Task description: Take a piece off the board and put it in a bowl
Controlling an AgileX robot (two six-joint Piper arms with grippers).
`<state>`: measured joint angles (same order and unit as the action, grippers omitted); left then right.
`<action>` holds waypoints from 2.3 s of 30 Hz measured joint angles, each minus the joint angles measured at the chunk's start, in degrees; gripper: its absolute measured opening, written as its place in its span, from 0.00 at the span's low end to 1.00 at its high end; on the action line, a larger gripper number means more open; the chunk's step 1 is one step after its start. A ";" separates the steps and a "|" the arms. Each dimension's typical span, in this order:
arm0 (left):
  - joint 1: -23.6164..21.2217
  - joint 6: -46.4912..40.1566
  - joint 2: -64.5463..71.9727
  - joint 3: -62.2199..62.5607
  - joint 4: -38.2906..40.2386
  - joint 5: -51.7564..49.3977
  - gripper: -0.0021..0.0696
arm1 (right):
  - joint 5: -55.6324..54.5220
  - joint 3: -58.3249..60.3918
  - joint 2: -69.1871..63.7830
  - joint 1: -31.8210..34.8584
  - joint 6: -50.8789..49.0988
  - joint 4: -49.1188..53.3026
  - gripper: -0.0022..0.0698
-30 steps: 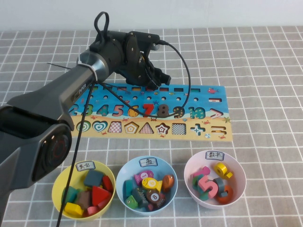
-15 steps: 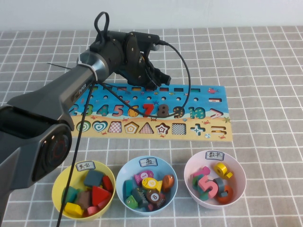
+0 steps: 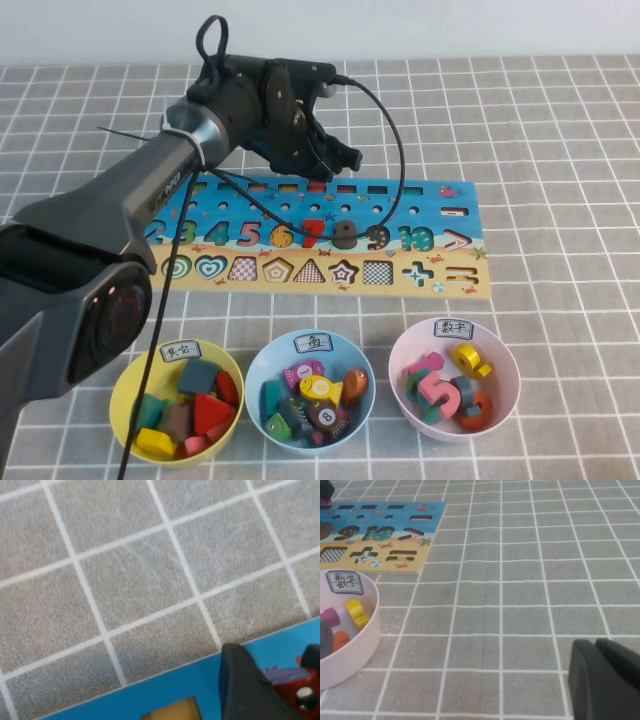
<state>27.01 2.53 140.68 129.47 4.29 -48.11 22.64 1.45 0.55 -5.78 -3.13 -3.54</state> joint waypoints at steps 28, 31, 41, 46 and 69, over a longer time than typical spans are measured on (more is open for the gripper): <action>0.00 -7.52 -13.64 5.48 -1.26 -23.19 0.31 | 0.00 0.00 0.00 0.00 0.00 0.00 0.01; 0.00 -7.65 -17.61 1.63 -1.26 -23.19 0.31 | 0.00 0.00 0.03 0.00 0.00 0.00 0.01; 0.00 -7.89 -37.82 -21.17 -0.46 -23.31 0.31 | 0.00 0.00 0.25 0.00 0.00 0.00 0.01; 3.01 -7.99 -47.24 -36.05 0.20 -23.31 0.31 | 0.00 0.00 0.25 0.00 0.00 0.00 0.01; 14.15 -1.45 -45.55 -55.45 1.15 -17.91 0.31 | 0.00 0.00 0.25 0.00 0.00 0.00 0.01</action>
<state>41.16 1.08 95.13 74.02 5.44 -66.01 22.64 1.45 0.80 -5.78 -3.13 -3.54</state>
